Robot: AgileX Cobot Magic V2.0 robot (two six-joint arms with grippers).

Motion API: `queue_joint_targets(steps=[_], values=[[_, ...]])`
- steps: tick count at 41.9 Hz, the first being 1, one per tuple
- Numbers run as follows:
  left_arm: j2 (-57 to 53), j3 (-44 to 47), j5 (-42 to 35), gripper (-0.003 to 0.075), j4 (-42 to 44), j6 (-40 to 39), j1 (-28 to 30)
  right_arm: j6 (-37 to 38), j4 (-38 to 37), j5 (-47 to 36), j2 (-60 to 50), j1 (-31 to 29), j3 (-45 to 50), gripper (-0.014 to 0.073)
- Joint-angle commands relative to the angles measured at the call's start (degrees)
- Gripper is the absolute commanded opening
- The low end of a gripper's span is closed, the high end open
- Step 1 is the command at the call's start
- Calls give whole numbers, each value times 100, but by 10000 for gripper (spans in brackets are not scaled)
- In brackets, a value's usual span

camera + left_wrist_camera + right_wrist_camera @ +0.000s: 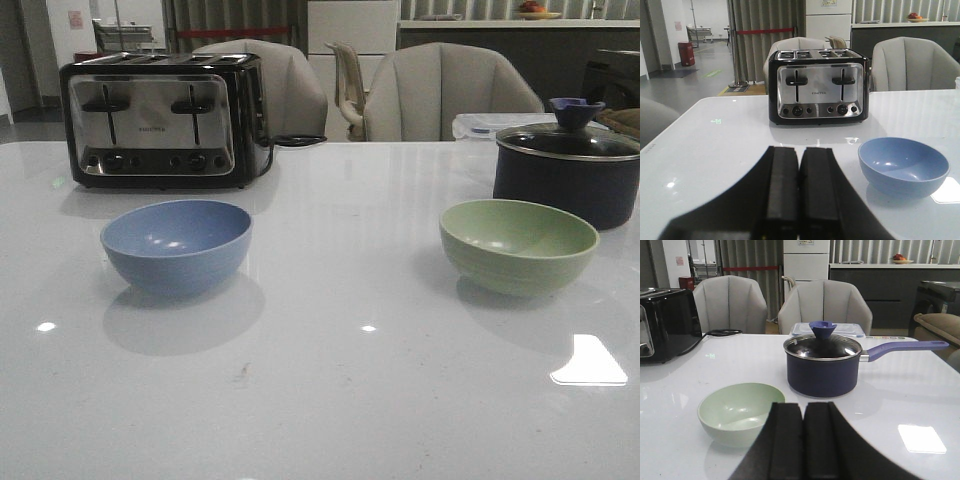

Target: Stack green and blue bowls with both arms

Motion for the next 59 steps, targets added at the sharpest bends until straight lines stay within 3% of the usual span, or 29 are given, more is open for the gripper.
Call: queue_joint_targets(steps=[1,27,32,40,53,59], values=[[-121,122,-512,102,-14,-33,13,0,-4,-510,-125,-34,-3,34],[-121,122,-512,102,-14,-33,13,0,-4,-510,-125,-34,-3,34],[-121,112,-847,102,-1,-5,13,0,3,-681,-125,-34,-32,34],[-108,-645,-937,102,-50,-5,13,-53,-9,-215,-119,-22,-1058,34],[896,-3266,714,102,-327,-5,13,-123,-9,1308,1058,-22,-3287,34],[1675,-4234,2019,102,-327,-5,13,-123,-9,2278,1885,-22,-4092,34]])
